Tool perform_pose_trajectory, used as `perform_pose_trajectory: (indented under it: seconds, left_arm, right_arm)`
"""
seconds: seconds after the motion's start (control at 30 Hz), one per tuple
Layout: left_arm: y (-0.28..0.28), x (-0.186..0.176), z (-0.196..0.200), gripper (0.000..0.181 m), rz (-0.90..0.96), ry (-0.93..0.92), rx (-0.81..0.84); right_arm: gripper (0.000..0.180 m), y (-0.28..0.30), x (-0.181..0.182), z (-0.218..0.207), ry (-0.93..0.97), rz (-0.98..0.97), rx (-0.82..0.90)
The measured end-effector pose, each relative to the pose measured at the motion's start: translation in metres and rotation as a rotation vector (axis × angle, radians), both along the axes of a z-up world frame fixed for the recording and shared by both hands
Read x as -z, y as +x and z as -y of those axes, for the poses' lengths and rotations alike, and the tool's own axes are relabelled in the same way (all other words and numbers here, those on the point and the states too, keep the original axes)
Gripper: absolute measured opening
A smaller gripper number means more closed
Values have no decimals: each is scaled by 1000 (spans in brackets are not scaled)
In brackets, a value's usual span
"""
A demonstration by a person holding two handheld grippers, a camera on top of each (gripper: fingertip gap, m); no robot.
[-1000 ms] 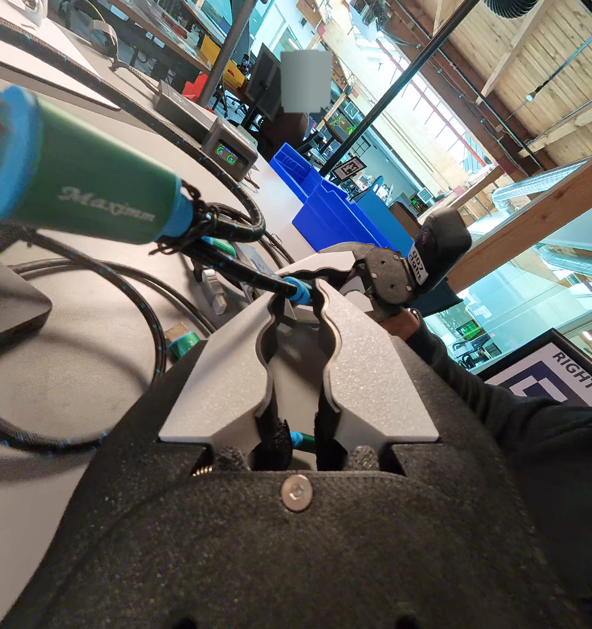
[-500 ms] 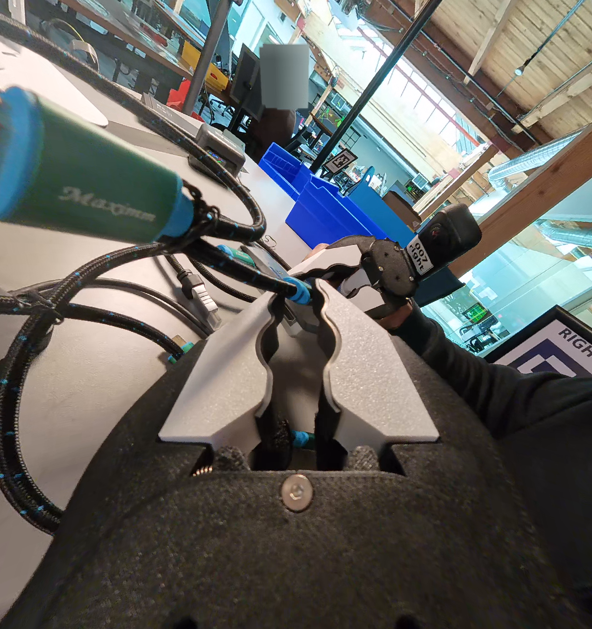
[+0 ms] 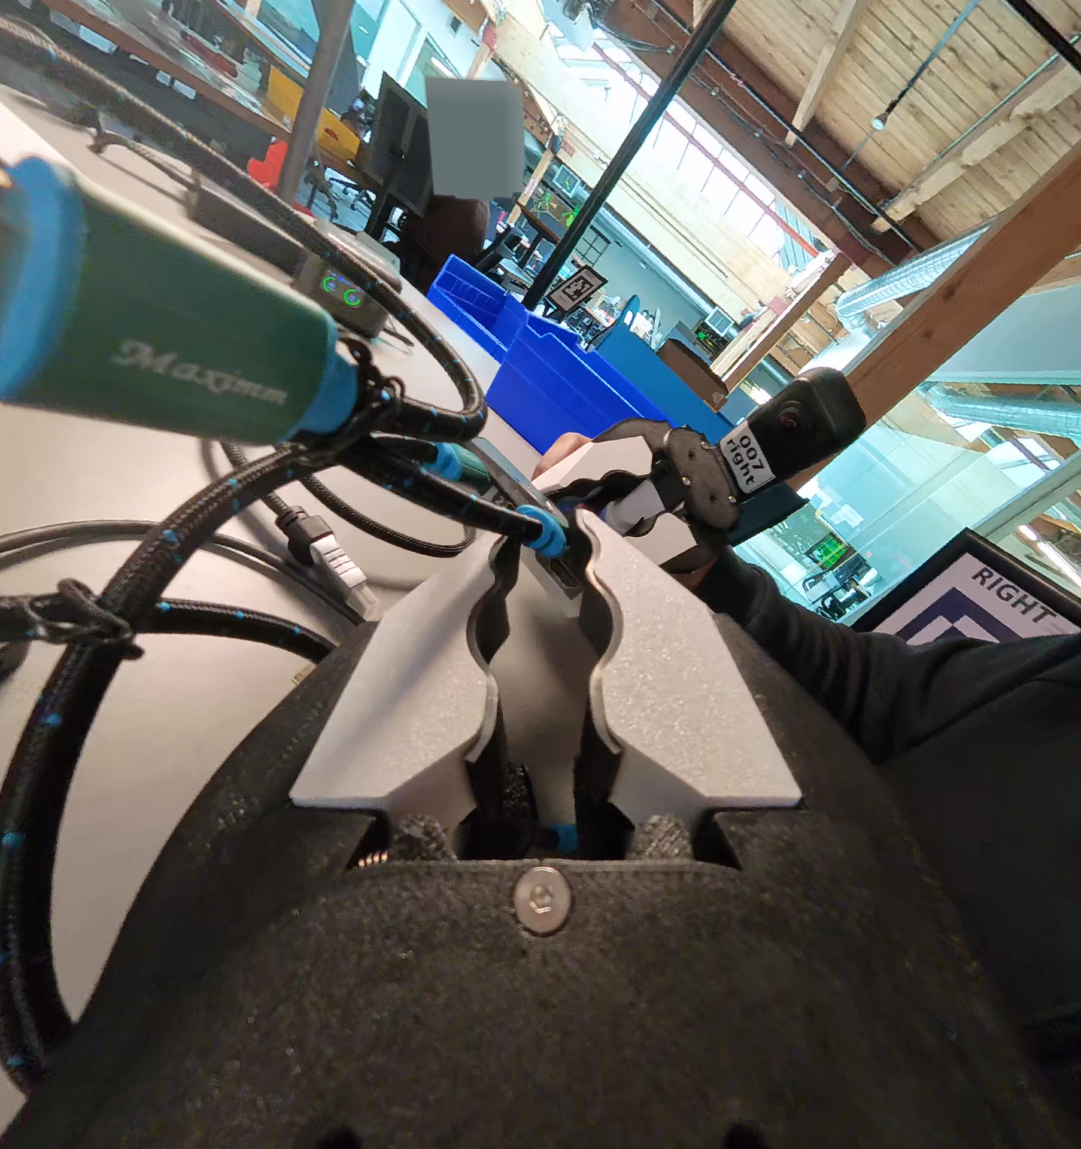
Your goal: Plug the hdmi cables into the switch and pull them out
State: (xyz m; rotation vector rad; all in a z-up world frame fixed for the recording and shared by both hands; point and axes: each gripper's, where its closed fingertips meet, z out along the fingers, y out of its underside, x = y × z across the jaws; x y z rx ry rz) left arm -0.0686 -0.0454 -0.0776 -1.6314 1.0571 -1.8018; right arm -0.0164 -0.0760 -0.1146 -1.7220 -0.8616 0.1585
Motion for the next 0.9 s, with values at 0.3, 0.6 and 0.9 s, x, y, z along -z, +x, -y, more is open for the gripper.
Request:
perform_pose_trajectory:
  seconds: [0.3, 0.6, 0.9]
  left_arm:
    - [1, -1, 1, 16, 5, 18, -13]
    - [3, -4, 3, 16, 22, 58, -36]
    - [4, -5, 4, 17, 29, 80, -41]
  right_arm:
    - [35, 6, -11, 2, 86, -26, 0]
    - [35, 9, -13, -1, 110, -14, 27]
    - [35, 11, -14, -3, 115, -17, 46]
